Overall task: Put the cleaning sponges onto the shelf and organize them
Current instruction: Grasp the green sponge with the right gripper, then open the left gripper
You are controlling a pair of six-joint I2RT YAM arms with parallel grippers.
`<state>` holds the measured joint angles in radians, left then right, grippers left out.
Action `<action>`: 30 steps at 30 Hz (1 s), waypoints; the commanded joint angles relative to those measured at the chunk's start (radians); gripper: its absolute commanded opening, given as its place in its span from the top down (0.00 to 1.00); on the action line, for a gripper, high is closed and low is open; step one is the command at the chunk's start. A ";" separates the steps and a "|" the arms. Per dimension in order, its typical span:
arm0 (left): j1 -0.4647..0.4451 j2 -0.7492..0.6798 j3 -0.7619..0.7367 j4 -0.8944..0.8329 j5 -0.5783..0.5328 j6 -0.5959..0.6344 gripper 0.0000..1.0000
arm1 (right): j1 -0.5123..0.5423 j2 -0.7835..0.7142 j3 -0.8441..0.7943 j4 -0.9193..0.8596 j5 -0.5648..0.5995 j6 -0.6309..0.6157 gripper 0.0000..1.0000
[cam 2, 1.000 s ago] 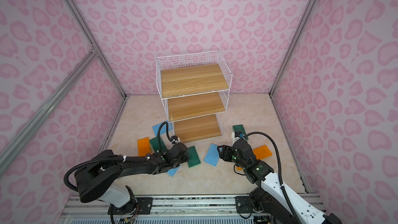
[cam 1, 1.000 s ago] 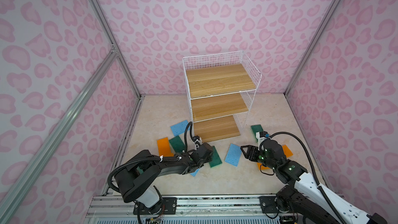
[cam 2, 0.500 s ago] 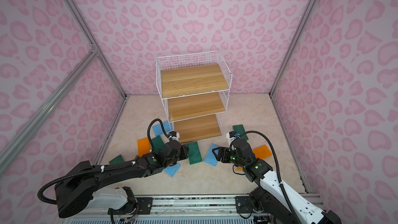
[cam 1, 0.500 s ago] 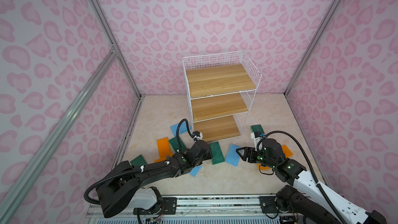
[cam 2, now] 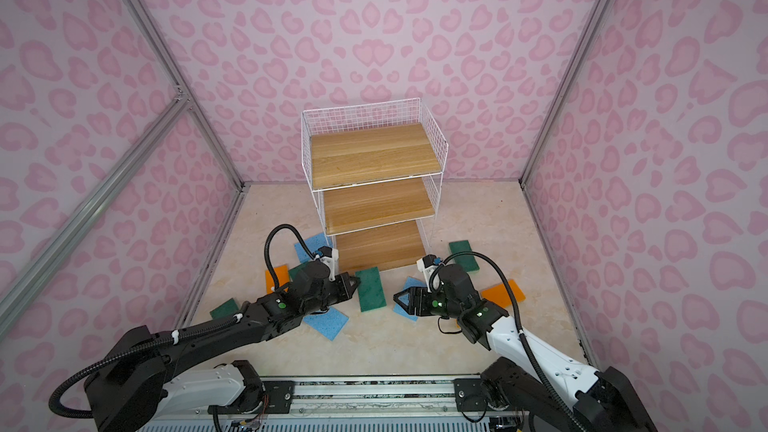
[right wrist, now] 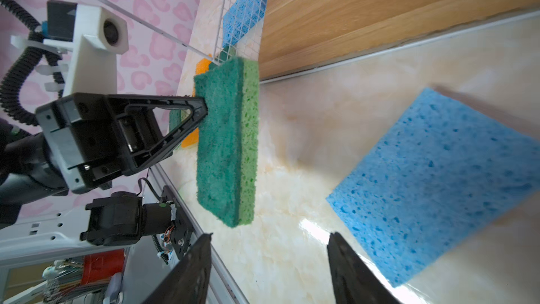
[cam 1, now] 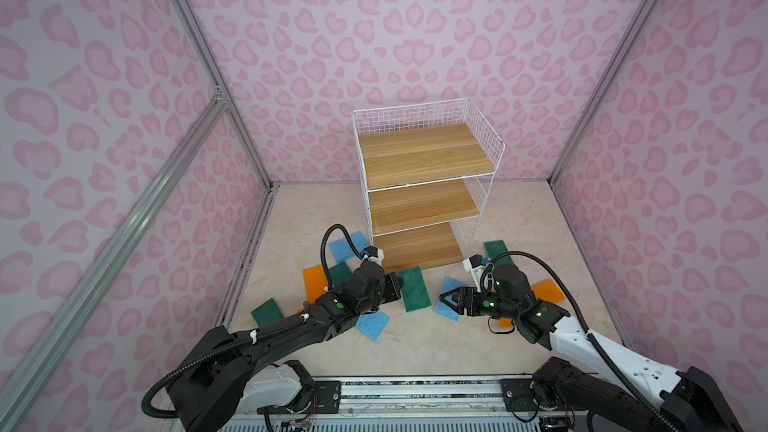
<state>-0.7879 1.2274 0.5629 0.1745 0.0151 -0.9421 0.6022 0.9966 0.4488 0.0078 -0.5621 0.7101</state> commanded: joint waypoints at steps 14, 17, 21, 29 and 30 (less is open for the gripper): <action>0.005 0.007 0.037 0.068 0.011 -0.027 0.96 | 0.052 0.132 0.013 0.176 -0.082 0.052 0.53; 0.005 0.012 0.044 0.066 0.022 -0.026 0.97 | 0.051 0.150 0.011 0.208 -0.085 0.058 0.55; 0.005 0.012 0.039 0.072 0.039 -0.032 0.96 | 0.052 0.170 0.008 0.247 -0.076 0.068 0.64; 0.006 -0.009 0.006 0.068 0.036 -0.039 0.96 | 0.052 0.199 0.007 0.293 -0.068 0.074 0.88; 0.005 -0.012 0.001 0.069 0.036 -0.040 0.96 | 0.052 0.203 0.007 0.297 -0.067 0.075 0.90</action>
<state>-0.7826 1.2282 0.5758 0.2111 0.0368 -0.9718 0.6525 1.1908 0.4625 0.2420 -0.6331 0.7856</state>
